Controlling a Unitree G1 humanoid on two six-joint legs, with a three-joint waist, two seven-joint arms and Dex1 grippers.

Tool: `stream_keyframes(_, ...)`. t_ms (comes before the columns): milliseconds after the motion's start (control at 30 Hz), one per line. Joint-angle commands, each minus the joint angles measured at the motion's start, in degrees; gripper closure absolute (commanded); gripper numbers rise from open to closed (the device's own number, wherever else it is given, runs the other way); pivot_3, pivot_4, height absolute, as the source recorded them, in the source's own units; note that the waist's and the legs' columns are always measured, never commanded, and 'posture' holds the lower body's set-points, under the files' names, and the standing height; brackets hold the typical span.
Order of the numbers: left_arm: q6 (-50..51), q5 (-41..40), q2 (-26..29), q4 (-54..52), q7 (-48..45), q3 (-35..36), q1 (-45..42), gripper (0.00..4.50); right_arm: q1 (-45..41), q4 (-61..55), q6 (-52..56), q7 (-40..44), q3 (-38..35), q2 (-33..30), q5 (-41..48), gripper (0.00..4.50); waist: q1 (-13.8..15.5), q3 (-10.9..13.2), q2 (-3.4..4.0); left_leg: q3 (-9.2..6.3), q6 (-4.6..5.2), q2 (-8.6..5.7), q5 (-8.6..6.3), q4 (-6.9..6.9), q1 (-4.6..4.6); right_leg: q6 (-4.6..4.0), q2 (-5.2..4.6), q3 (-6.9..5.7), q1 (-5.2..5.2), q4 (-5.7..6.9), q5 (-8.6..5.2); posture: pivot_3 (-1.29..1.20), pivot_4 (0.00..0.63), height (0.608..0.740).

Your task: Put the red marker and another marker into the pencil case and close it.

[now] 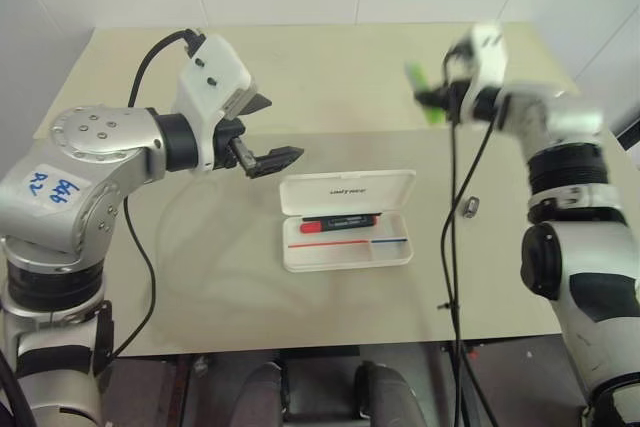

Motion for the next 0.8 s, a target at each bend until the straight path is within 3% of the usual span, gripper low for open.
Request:
stream_keyframes(33, -6.28, -1.35, 3.25, -0.79, -3.88, 5.03, 2.15, 0.0, 3.03, -15.67, 3.03, 9.53, -1.14, -1.2, 8.7, 3.43, 0.01, -0.03, -0.04, 0.03, -0.08, 0.14, -0.07, 0.08, 0.01, 0.0, 0.14, 0.04, 0.0, 0.0, 0.0, 0.0, 0.15, 0.74)
stream_keyframes(200, -10.74, -7.73, 10.11, -3.42, -14.59, 13.15, 9.88, 0.0, 13.43, -38.45, 13.46, 24.23, 4.81, -7.71, 20.21, 3.43, 0.23, -0.03, -0.05, 0.17, -0.08, 0.31, -0.14, 0.19, 0.01, -0.07, 0.28, 0.18, -0.08, 0.07, 0.01, 0.0, 0.15, 0.74)
stream_keyframes(367, -12.37, -9.53, 15.12, -2.62, -19.99, 16.91, 20.56, 0.0, 19.69, -46.89, 12.0, 32.37, 12.84, -13.46, 20.01, 3.43, 0.24, -0.04, -0.07, 0.37, 0.01, 0.3, -0.22, 0.31, 0.02, -0.15, 0.27, 0.39, -0.19, 0.16, 0.06, 0.0, 0.15, 0.74)
stream_keyframes(533, -15.08, -6.81, 17.8, -5.32, -20.91, 15.51, 33.61, 0.0, 23.38, -48.1, 2.77, 36.31, 22.17, -15.27, 11.99, 3.43, 0.15, -0.05, -0.11, 0.55, 0.01, 0.34, -0.23, 0.27, 0.08, -0.17, 0.28, 0.6, -0.37, 0.3, 0.06, 0.0, 0.15, 0.74)
stream_keyframes(800, -13.26, -8.29, 15.66, -7.87, -15.21, 12.92, 34.84, 0.0, 23.67, -42.18, -8.63, 37.78, 30.19, -11.7, 1.91, 3.43, 0.19, -0.07, -0.14, 0.65, 0.01, 0.36, -0.24, 0.31, 0.05, -0.18, 0.27, 0.69, -0.46, 0.35, 0.06, 0.0, 0.15, 0.74)
